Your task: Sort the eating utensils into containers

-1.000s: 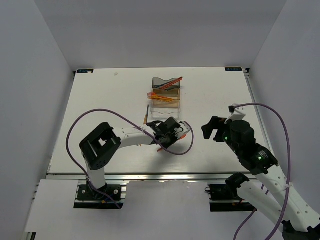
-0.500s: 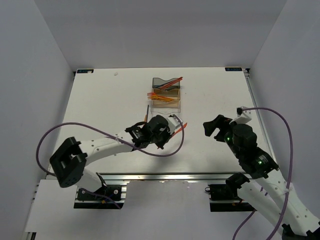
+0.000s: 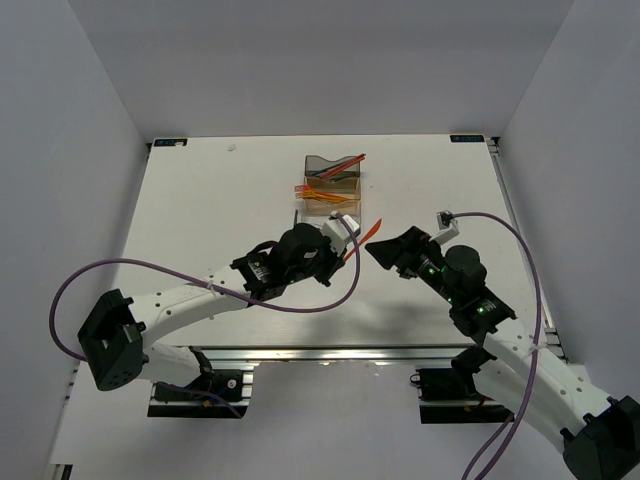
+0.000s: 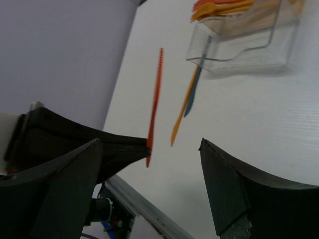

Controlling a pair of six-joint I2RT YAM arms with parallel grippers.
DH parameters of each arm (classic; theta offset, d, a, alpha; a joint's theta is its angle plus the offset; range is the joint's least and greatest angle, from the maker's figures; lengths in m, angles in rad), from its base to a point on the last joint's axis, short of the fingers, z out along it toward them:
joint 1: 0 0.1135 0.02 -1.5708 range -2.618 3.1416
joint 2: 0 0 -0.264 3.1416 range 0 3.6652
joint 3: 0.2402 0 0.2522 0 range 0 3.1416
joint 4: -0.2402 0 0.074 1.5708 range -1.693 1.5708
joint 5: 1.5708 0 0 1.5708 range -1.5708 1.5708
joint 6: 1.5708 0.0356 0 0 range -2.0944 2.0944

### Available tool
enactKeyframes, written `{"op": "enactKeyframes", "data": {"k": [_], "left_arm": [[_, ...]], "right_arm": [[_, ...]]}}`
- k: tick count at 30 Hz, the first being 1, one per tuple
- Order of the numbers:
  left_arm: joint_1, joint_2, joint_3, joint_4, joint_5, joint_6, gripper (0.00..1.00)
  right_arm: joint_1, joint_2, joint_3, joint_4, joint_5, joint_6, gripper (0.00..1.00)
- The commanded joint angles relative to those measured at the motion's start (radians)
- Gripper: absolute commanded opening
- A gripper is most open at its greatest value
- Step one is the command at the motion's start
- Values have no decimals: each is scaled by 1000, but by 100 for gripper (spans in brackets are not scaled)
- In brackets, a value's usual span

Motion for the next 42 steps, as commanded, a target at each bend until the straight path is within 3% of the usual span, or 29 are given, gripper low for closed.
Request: {"op": "enactKeyframes", "data": {"k": [1,9,13,14,15,19,22,24,25,26,27,28,29,30,33,36,37,39,42], "left_arm": [[-3,-21,34,37,-19,-3,0],[-5,-29,41,50,28,3,0],[-3,-27,43,57,48,5,0],[-3,-27,44,54,50,5,0],[-5,-24,44,50,83,6,0],[-3,-36,37,52,97,8,0],[-3,-50,27,57,103,8,0],[-3,-52,27,52,99,14,0],[-3,-50,29,47,91,13,0],[-3,-49,32,37,82,13,0],[-3,-47,43,32,52,10,1],[-3,-41,49,14,10,5,26],[-5,-38,56,0,-24,-12,73],[-3,-38,81,-17,-86,-18,98],[-3,-75,109,-112,-218,-69,98],[-5,-179,92,-256,-523,-179,98],[-3,-216,68,-325,-705,-207,98],[-3,-336,49,-412,-876,-340,98],[-2,-490,0,-490,-1007,-379,98]], "right_arm": [[16,2,2,200,-50,42,83],[30,106,24,225,-25,42,78],[42,170,47,264,-22,39,61],[53,189,50,292,-18,36,51],[59,204,54,300,-4,34,48],[65,229,53,320,30,37,47],[65,239,56,341,39,41,41],[65,247,60,364,41,45,30],[65,258,62,372,39,47,10],[65,262,65,378,41,51,0],[65,269,67,386,41,59,0],[67,278,65,396,71,74,0],[68,282,60,413,90,80,0],[67,288,54,447,109,83,0],[67,321,57,497,275,73,0],[68,397,92,593,402,45,0],[68,452,137,613,442,44,0],[67,518,194,630,456,8,0],[72,652,277,703,473,-36,0]]}}
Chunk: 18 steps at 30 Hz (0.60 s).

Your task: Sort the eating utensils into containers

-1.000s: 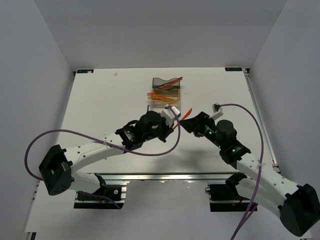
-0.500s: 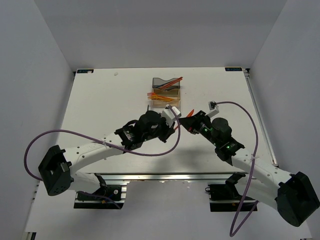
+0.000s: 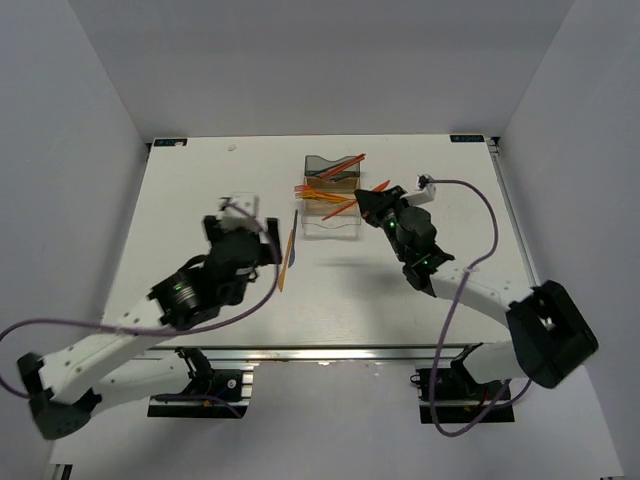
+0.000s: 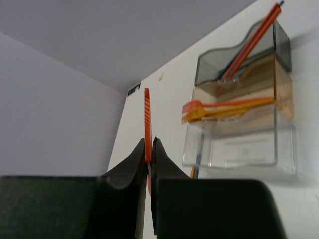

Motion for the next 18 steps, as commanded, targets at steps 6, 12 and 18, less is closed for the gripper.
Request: {"op": "enactKeyframes", "data": {"k": [6,12,18], "left_arm": [[-1,-215,-164,-85,-181,2,98],[-1,-149,-179,-83,-135,-7,98],[1,-184,-202,-60,-6,7,98]], "right_arm": [[8,278,107,461,171,-124,0],[25,455,150,614,155,-136,0],[35,542,215,609,155,-172,0]]}}
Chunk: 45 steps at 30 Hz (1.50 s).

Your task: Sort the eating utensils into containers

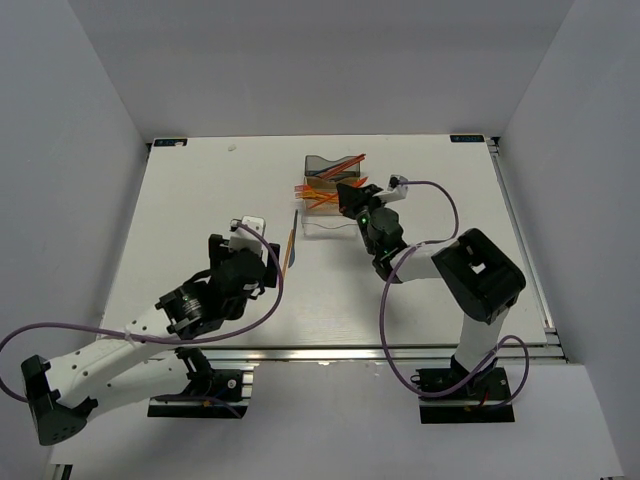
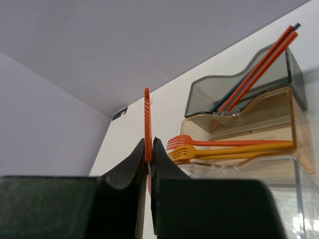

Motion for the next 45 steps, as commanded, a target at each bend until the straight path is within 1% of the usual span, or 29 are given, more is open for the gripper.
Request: {"op": "enactKeyframes", "data": {"k": [1,5,8,17,20,21,23,24,27,32,33,34,35,36,37,38,42,44,45], "left_arm": [[0,-39,-1,13,54,7,98],[5,-54,-4,22,72,14,98],[9,-45,-4,23,95,14,98],[21,-52,-6,33,129,20,98],[23,-59,-10,34,143,20,98],[23,-59,-10,34,146,20,98],[25,-57,-9,34,146,22,98],[26,-56,-7,34,144,22,98],[29,-52,-6,31,144,19,98],[35,-54,-9,28,130,13,98],[35,-51,-9,28,129,13,98],[37,-49,-9,26,127,8,98],[38,-46,-6,23,121,7,98],[40,-37,-6,22,121,0,98],[41,-31,-4,22,121,-1,98],[46,-26,0,17,121,-4,98],[55,0,13,13,130,-26,98],[64,4,13,19,137,-30,98],[67,7,16,22,146,-30,98]], "right_arm": [[12,26,66,112,48,-49,0],[23,71,59,147,94,-66,0],[26,115,73,148,93,-64,0],[55,166,59,187,116,-54,0],[60,164,42,214,126,-64,8],[61,161,43,211,128,-67,18],[64,157,48,201,129,-83,29],[69,155,42,201,137,-89,40],[77,143,27,211,159,-92,52],[97,73,-56,279,205,-109,59],[100,56,-74,292,234,-115,64],[103,36,-91,305,252,-123,70],[107,-5,-122,311,287,-141,83],[107,-6,-133,306,309,-150,89],[109,-54,-142,293,324,-156,89],[109,-99,-138,224,361,-162,89],[95,-168,-67,32,396,-230,89],[75,-193,-44,-28,383,-241,89],[69,-204,-21,-108,384,-238,89]]}}
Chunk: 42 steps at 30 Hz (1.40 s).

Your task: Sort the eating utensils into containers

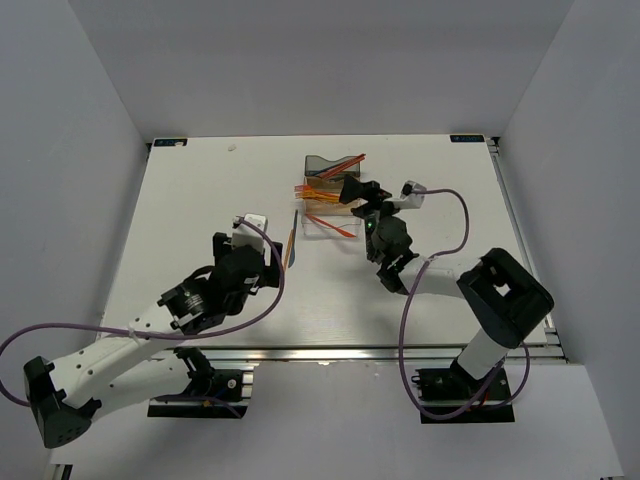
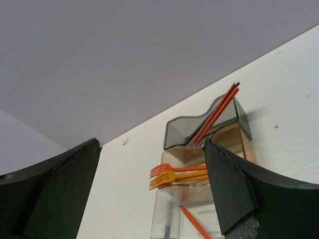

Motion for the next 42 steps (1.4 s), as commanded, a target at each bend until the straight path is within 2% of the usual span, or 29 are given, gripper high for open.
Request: {"op": "enactKeyframes", "data": {"k": [1,3,4,7,12,16,19,20,23,25,28,34,37,42], "left_arm": [[18,4,19,9,17,-22,98],[29,35,37,6,37,-41,98],[31,50,45,8,49,-47,98],[32,111,65,12,86,-85,98],[34,180,80,40,122,-140,98],[55,271,125,32,149,-154,98],[156,378,175,28,276,-153,98],[176,399,192,40,349,-150,95],[236,481,215,60,416,-148,90],[257,542,224,66,427,-145,90],[282,607,223,97,465,-133,83],[343,766,253,182,505,-110,57],[374,809,278,183,496,-96,53],[397,841,306,195,522,-84,53]], "right_arm": [[-28,-44,72,-176,69,-46,89],[-49,-67,141,-314,52,-16,89],[-57,-72,164,-436,40,-6,89],[-74,-87,215,-580,-17,-11,89],[-86,-171,151,-696,-184,32,89],[-106,-309,48,-729,-293,35,89],[-129,-395,17,-808,-385,17,89],[-134,-417,4,-824,-420,6,89],[-149,-498,-25,-855,-485,-31,89],[-163,-535,-39,-878,-514,-61,89],[-178,-555,-36,-919,-545,-83,89],[-189,-582,-81,-887,-623,-72,88],[-191,-582,-90,-881,-640,-78,88],[-191,-581,-93,-873,-651,-85,88]]}}
